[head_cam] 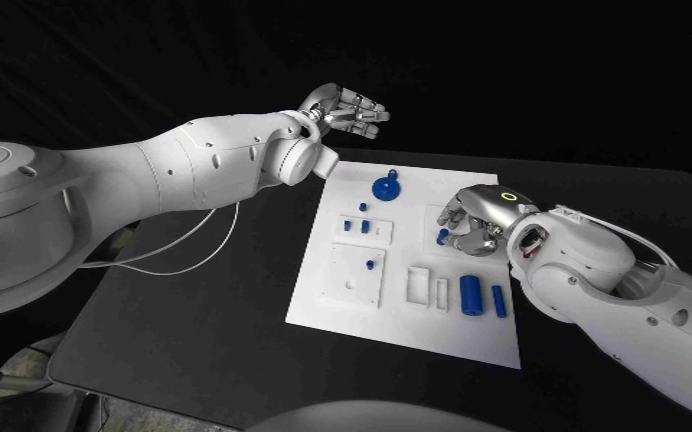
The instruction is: Assemble the parts on the task board
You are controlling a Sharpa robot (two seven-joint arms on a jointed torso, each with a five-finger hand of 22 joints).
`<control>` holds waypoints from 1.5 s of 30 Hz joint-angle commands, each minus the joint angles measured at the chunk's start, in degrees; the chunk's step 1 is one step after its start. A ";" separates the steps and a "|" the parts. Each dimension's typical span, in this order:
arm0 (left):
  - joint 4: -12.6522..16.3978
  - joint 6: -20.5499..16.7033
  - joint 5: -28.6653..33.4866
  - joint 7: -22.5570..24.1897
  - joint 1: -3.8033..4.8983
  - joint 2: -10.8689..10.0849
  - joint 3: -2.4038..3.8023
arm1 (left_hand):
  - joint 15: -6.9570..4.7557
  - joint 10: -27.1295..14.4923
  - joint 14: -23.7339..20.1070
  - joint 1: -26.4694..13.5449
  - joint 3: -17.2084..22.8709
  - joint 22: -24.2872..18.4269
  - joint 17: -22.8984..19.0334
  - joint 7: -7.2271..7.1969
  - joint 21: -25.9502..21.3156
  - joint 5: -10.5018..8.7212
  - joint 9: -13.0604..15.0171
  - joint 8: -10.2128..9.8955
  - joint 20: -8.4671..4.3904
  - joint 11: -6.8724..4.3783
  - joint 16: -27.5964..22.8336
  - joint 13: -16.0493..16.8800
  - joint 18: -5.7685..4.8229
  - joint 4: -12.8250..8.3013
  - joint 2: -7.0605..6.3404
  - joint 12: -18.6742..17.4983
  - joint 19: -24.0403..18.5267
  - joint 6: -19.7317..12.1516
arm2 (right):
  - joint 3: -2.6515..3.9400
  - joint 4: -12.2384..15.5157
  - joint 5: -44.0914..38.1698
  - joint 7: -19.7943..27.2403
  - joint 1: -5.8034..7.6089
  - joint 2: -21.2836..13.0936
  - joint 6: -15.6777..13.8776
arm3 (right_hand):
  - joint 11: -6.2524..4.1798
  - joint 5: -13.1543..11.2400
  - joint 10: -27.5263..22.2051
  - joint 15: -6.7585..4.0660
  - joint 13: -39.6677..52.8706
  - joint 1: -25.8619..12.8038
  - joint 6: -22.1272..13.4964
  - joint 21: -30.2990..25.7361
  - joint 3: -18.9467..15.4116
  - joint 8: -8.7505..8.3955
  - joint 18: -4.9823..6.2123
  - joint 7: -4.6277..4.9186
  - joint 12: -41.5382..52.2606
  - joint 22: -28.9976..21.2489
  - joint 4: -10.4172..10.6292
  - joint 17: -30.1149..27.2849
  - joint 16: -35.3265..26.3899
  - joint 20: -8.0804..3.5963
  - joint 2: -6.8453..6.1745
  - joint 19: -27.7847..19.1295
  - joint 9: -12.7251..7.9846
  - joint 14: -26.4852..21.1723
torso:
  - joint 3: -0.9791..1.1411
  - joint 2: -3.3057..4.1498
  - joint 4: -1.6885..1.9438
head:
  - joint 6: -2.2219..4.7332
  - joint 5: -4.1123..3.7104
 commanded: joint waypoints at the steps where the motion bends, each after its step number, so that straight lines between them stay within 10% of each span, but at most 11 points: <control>1: 0.01 0.66 -0.13 0.57 0.01 0.17 0.06 | -0.07 0.00 0.19 -0.09 -0.03 -0.10 0.01 -0.13 0.19 0.02 -0.04 -0.17 0.08 -0.15 -0.19 -0.01 -0.71 -0.28 0.27 -0.06 0.20 -0.22 | -0.28 -0.27 -1.34 0.46 -0.03 0.34 1.18 | -0.04 -0.19 0.37 -0.15 -0.05 -0.65 0.40 0.29 0.55 -0.17 -0.70 0.07 0.07 0.08 -0.10 0.06 0.17 -0.56 0.14 1.48 -0.02 0.14 | 0.01 -0.01 0.03 | -0.07 0.07; 28: -0.29 1.11 -0.13 0.22 0.01 0.38 0.06 | -0.04 -0.04 0.12 -0.20 -0.03 -0.24 0.01 -0.15 0.27 -0.01 -0.04 -0.18 0.11 -0.13 -0.20 -0.01 -0.69 -0.29 0.32 -0.06 0.17 -0.16 | -1.84 -1.87 -1.97 0.35 -0.04 1.50 -4.06 | -2.11 -0.26 6.96 -1.97 0.13 -1.67 6.50 0.93 7.20 0.01 -1.55 -0.85 0.15 1.73 -0.36 0.70 0.05 -2.35 3.75 1.16 0.45 0.01 | -0.01 -0.01 -0.01 | -0.45 0.09; 38: -0.66 1.33 -0.13 0.02 0.01 0.53 0.06 | -0.03 -0.07 0.09 -0.22 0.00 -0.33 0.01 -0.19 0.31 -0.01 -0.03 -0.17 0.12 -0.13 -0.20 -0.01 -0.69 -0.25 0.44 -0.06 0.14 -0.08 | -1.83 -1.41 1.34 -1.52 -0.04 0.91 -7.75 | -2.61 -0.20 8.68 -2.49 0.18 -2.15 7.98 1.12 8.67 -0.03 -1.85 -1.22 0.16 2.67 -1.31 0.91 -0.20 -2.91 4.04 1.08 0.89 0.12 | 0.00 -0.05 0.01 | -0.36 0.11; 45: -1.02 1.36 -0.13 -0.14 0.01 0.60 0.06 | -0.03 -0.07 0.09 -0.22 0.00 -0.33 0.01 -0.19 0.31 -0.01 -0.03 -0.17 0.12 -0.13 -0.20 -0.01 -0.69 -0.25 0.44 -0.06 0.14 -0.08 | -0.53 0.56 7.88 -2.41 -0.02 -0.18 -7.20 | -2.65 -0.18 8.84 -2.67 0.18 -2.36 8.10 0.96 8.65 -0.05 -1.89 -1.25 0.15 3.07 -1.84 0.97 -0.43 -3.10 4.32 1.02 1.00 0.12 | -0.05 -0.07 -0.02 | -0.37 0.21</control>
